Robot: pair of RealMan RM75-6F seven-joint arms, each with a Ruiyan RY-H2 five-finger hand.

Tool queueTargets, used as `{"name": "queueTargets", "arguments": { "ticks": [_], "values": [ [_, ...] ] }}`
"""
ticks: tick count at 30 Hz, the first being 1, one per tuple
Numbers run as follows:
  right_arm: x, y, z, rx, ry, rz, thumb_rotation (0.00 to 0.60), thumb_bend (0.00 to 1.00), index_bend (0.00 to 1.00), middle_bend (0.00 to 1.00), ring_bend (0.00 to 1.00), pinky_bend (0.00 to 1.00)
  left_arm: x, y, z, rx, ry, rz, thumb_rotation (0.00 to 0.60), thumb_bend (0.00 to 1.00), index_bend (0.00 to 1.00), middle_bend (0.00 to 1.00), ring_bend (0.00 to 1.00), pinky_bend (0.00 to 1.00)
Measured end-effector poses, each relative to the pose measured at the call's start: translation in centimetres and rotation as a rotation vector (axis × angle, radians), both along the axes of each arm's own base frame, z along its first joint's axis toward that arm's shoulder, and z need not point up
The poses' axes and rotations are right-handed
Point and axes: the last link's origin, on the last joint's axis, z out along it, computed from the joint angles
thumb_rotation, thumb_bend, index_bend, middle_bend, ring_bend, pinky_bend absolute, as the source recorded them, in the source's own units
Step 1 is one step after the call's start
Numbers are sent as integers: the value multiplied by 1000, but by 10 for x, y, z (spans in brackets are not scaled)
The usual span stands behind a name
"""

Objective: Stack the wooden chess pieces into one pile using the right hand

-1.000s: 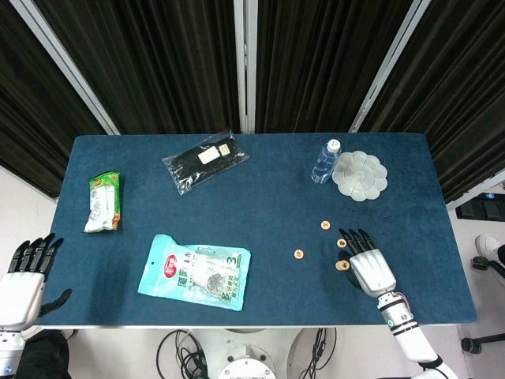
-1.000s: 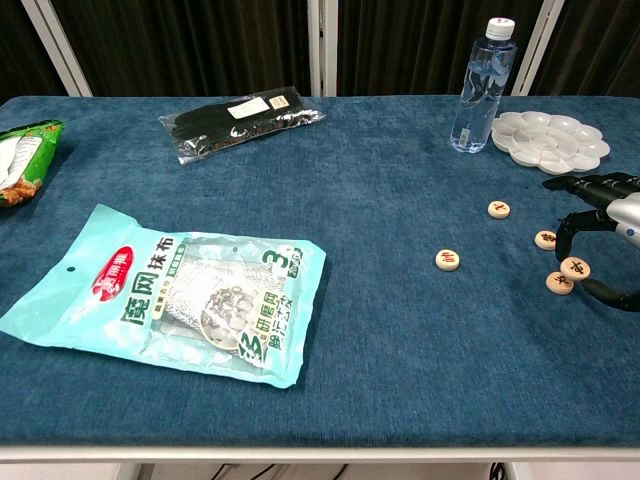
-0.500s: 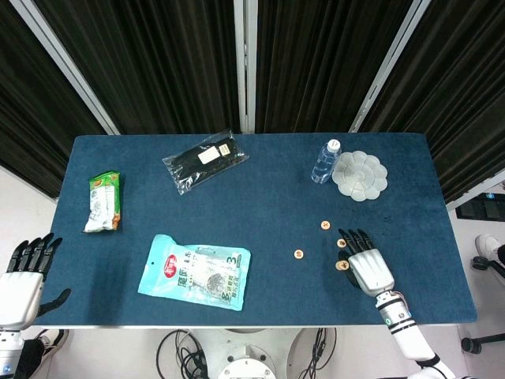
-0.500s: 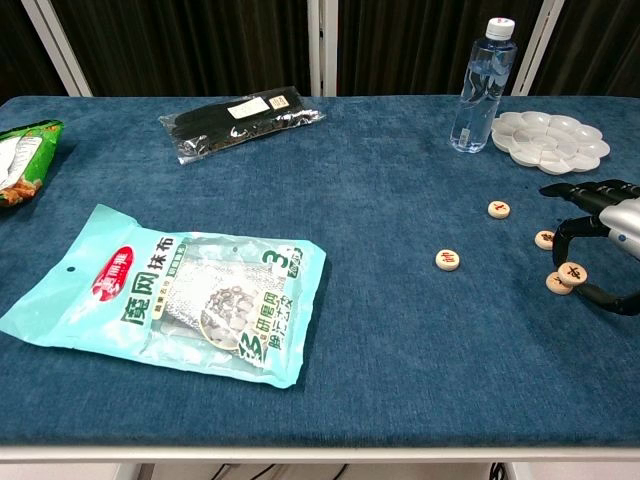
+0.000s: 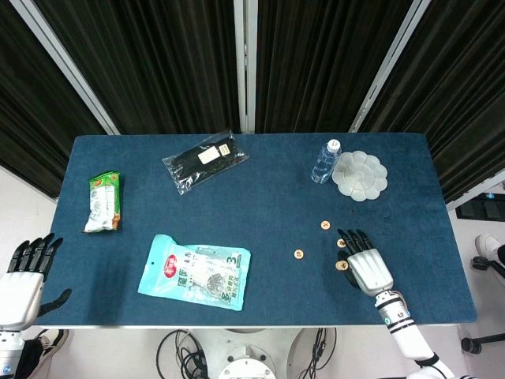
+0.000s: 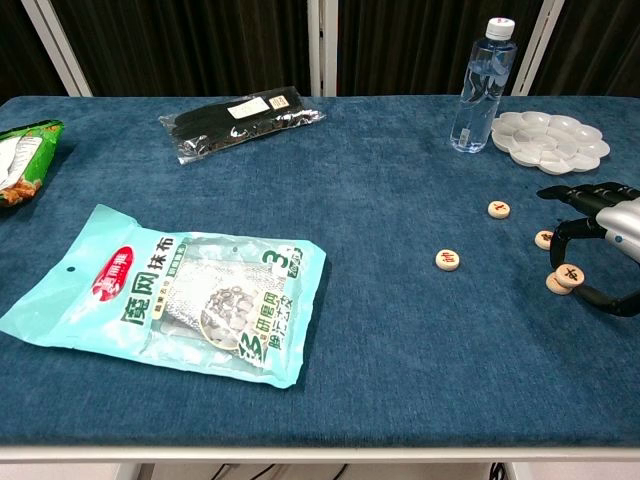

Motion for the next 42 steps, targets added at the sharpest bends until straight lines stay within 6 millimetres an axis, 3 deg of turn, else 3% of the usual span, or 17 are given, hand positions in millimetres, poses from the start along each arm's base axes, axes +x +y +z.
{"name": "queueTargets", "arguments": {
  "ticks": [26, 42],
  "values": [
    [2, -1, -3, 20, -5, 0, 600, 307, 360, 0, 0, 0, 0, 0, 2, 9, -1, 4, 600, 190, 42, 0, 0, 0],
    [2, 4, -1, 23, -5, 2, 600, 301, 357, 0, 0, 0, 1, -1, 2, 2, -3, 1, 600, 191, 42, 0, 0, 0]
  ]
}}
